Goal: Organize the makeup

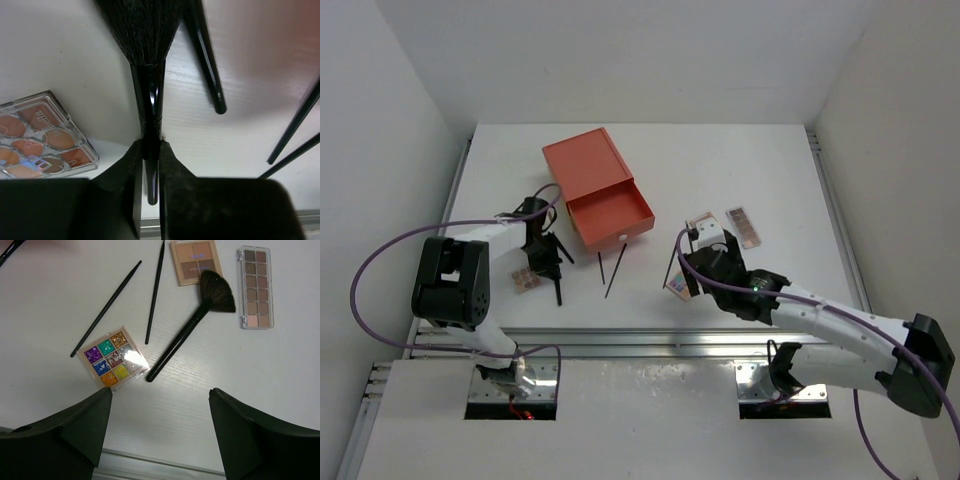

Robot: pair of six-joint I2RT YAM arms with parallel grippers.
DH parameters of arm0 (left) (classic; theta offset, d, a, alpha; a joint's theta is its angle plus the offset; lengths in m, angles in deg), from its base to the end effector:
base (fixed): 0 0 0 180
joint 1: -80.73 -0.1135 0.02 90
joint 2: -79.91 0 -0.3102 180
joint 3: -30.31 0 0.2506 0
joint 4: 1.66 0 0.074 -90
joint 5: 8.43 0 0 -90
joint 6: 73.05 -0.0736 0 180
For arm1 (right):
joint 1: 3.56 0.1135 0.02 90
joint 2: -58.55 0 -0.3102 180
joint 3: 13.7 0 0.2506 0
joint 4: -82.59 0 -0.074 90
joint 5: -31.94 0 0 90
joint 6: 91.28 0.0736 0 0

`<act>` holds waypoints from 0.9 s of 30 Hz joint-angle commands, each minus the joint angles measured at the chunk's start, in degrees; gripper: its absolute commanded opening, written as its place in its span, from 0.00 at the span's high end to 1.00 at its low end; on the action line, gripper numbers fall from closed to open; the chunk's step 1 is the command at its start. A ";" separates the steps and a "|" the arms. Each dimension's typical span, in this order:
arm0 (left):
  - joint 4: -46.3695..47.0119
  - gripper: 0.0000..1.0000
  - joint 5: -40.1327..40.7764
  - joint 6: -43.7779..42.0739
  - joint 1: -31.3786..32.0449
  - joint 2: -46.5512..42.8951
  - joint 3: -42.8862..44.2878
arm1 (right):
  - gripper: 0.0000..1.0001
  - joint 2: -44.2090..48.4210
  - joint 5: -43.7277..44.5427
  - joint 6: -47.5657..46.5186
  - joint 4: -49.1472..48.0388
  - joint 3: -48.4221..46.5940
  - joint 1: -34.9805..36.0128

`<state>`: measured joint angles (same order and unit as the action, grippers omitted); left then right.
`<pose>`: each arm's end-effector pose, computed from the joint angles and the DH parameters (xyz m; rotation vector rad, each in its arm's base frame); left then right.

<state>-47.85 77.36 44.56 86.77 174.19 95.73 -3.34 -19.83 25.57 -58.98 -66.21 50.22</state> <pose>0.2984 -0.0370 0.1595 -0.5299 2.8568 -0.2126 0.1606 0.1422 0.2486 -0.2234 2.1808 -0.0319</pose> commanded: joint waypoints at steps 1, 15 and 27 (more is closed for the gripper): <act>2.63 0.93 1.66 -0.02 -1.20 1.43 -0.95 | 0.22 1.68 2.63 1.27 0.91 0.51 0.45; -12.04 1.00 0.08 -0.98 -4.29 -7.34 12.57 | 0.12 -1.65 0.88 -8.13 -6.29 -0.02 -3.41; -8.80 1.00 7.20 -35.93 0.72 -14.75 30.67 | 0.28 -15.44 -24.34 4.09 -9.37 -6.08 -28.73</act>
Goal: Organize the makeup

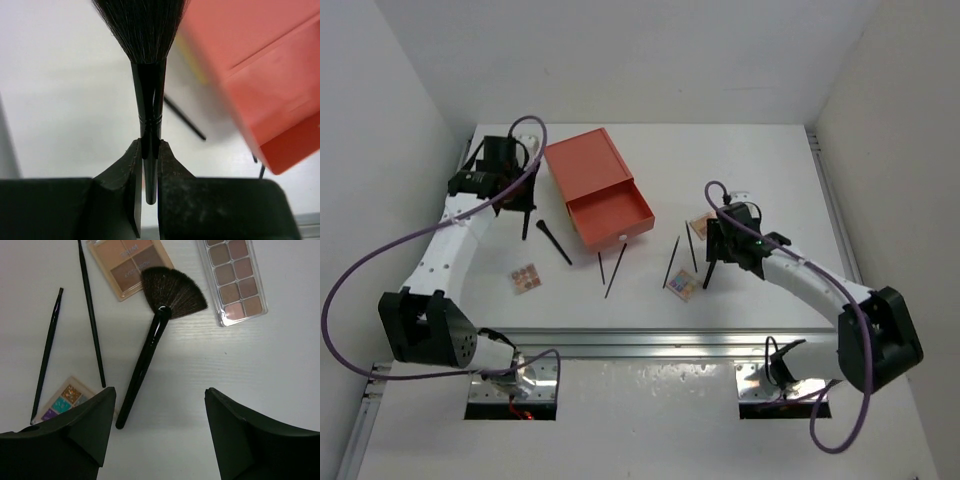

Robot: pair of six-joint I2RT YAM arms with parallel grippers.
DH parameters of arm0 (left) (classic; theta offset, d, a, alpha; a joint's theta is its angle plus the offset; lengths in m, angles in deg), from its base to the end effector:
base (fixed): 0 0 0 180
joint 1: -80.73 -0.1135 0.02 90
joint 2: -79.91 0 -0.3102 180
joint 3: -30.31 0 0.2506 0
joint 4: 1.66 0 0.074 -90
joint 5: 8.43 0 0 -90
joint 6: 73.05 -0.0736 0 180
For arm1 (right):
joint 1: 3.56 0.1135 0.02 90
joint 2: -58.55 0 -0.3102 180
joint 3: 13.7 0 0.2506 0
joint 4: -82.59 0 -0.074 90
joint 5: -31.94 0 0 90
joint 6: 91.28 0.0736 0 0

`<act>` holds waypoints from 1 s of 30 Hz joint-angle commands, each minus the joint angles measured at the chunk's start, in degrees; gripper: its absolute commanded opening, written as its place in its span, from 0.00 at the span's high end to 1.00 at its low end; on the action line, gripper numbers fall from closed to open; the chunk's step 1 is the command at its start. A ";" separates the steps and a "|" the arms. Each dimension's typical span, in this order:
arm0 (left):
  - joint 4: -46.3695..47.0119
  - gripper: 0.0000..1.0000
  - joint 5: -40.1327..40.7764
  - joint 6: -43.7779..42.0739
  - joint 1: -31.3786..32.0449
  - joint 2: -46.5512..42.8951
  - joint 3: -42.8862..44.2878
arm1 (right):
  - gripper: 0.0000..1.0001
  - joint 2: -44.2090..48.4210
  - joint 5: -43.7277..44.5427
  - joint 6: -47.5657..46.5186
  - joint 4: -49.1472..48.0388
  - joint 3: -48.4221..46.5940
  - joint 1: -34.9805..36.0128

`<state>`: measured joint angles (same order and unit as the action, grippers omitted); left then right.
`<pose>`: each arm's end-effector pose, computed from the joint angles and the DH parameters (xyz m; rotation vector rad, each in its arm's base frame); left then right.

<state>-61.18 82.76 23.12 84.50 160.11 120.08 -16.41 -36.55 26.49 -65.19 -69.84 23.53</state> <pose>0.3087 -0.0188 0.3479 -0.0604 2.4423 -0.0519 0.2494 0.0972 0.2214 0.1736 2.3733 -0.0134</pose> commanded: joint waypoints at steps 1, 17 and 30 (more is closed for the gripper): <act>4.54 1.00 -0.64 -16.26 4.74 0.73 8.96 | 0.28 -4.04 -7.81 2.56 -5.51 -2.72 -2.39; 1.54 1.00 -12.70 -30.34 18.20 20.69 22.18 | 0.30 -13.46 -7.82 7.65 -8.97 -2.89 -8.20; 6.55 0.99 -19.82 -28.95 16.27 18.15 7.85 | 0.25 -14.60 -2.28 8.61 -4.48 -2.98 -4.94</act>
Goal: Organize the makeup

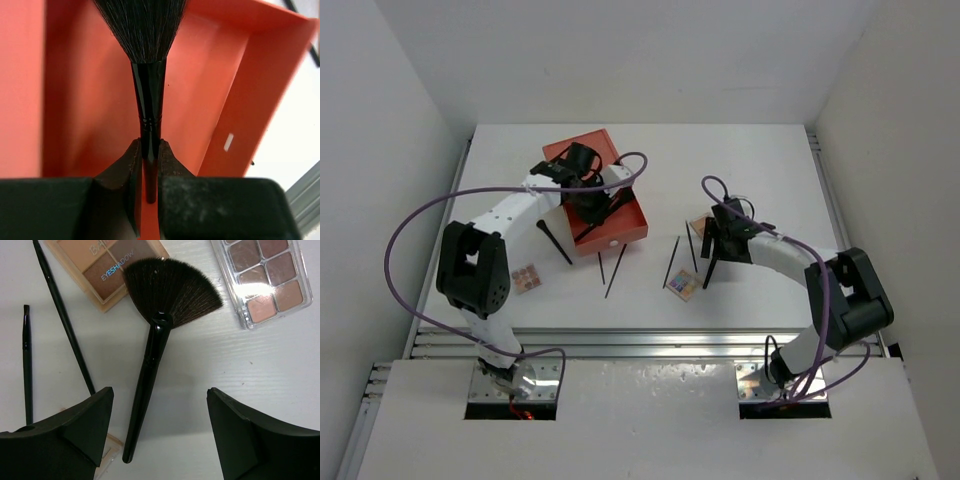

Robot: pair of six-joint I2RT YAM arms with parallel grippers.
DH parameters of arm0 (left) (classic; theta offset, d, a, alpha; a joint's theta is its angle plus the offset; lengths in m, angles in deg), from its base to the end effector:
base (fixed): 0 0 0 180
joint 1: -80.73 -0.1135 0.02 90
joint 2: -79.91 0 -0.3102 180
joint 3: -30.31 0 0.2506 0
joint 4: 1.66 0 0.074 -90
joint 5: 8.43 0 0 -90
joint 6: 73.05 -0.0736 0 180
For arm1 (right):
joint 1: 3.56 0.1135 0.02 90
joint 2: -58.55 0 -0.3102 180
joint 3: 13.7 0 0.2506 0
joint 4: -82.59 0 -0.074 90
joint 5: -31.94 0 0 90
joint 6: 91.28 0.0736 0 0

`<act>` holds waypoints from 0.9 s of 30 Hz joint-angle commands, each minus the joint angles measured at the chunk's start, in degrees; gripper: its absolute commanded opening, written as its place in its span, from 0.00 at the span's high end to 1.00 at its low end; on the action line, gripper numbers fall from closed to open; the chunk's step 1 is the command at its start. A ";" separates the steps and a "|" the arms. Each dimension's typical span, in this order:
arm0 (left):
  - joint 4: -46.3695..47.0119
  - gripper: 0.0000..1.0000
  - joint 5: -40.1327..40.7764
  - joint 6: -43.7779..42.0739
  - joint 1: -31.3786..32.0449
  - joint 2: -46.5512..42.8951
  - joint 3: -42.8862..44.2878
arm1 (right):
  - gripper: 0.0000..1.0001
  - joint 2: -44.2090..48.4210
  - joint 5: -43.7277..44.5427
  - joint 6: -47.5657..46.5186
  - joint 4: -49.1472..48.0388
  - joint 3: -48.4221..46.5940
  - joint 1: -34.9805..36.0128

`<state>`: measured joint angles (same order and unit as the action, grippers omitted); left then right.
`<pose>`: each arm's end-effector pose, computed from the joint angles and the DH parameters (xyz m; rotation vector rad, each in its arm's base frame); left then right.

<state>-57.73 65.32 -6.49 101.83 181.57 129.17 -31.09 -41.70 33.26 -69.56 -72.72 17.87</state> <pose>0.3730 -0.1660 0.2812 1.0694 2.3415 -0.3525 0.2955 0.0937 0.1728 0.3903 2.4982 0.0140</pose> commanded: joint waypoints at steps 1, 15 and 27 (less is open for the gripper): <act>3.63 0.96 -2.38 1.20 -1.06 -3.32 -1.86 | 0.23 -0.18 3.06 1.93 0.50 -1.05 0.80; 5.04 0.46 -0.80 10.60 -1.06 -3.85 7.96 | 0.35 -8.26 3.77 -0.18 2.44 -8.08 1.86; 6.80 0.42 14.84 20.28 -5.02 -1.48 14.74 | 0.66 -15.03 3.68 6.23 8.50 -10.73 0.19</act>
<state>-51.92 74.89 11.08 98.79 179.94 142.70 -44.69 -37.75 37.00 -64.01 -83.70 18.94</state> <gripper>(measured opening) 0.573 0.360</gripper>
